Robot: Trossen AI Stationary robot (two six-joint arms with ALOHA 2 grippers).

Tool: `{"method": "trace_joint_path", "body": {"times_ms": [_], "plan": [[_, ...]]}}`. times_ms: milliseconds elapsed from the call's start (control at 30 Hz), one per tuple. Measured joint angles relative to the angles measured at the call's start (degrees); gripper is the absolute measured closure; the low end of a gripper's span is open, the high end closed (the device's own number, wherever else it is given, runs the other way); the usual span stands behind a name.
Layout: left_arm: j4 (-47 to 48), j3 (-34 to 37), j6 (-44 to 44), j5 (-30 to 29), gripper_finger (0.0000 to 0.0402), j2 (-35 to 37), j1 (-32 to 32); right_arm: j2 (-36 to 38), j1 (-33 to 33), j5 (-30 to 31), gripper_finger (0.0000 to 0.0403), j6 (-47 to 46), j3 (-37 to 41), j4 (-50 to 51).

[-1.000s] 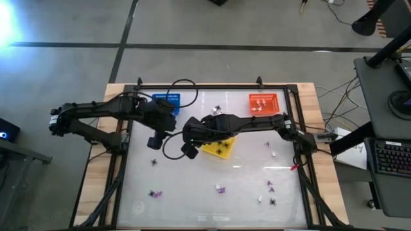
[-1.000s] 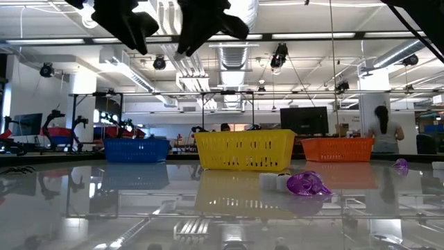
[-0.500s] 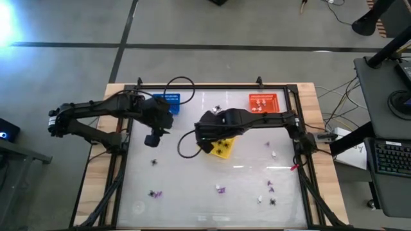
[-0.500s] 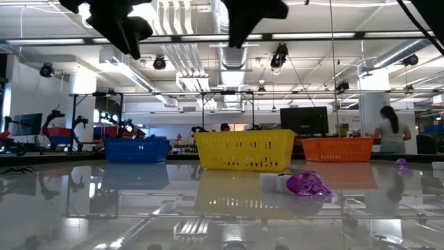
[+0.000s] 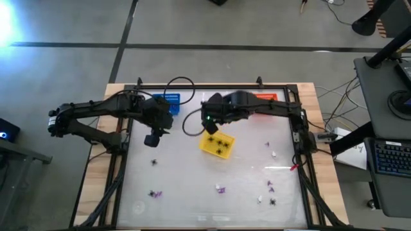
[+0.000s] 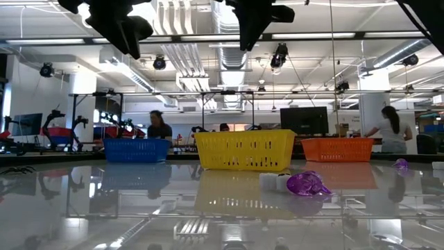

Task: Sort Halloween decoration
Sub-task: Put the white skeleton toy into the orange bin

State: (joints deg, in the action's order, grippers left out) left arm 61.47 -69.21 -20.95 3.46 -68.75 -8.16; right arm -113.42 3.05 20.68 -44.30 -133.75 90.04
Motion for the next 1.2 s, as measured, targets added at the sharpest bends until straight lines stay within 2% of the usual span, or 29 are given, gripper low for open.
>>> {"method": "trace_joint_path", "body": {"times_ms": [100, 333, 567, 1000, 1200], "plan": [[0.02, 0.00, 0.01, -0.02, 0.0274, 0.33, 0.00, 0.52, 3.06, -0.41, 0.0390, 1.39, 0.11, -0.03], [0.00, 0.00, 0.38, -0.17, 0.0274, 0.99, 0.00, 0.91, 10.47, -6.41, 0.0390, 8.10, 0.15, -0.04], [0.00, 0.00, 2.17, -6.59, 0.0274, 1.09, 0.00, 0.91, 16.72, -10.10, 0.0390, 16.18, 0.39, -0.04], [-0.05, 0.01, 6.78, -7.65, 0.0274, 1.14, -0.38, 0.90, 27.83, -19.95, 0.0390, 29.61, 3.74, -0.04], [-0.03, 0.01, 8.23, -13.06, 0.0274, 1.14, -0.48, 0.88, 32.76, -21.36, 0.0390, 33.32, 8.34, -0.01]]}}
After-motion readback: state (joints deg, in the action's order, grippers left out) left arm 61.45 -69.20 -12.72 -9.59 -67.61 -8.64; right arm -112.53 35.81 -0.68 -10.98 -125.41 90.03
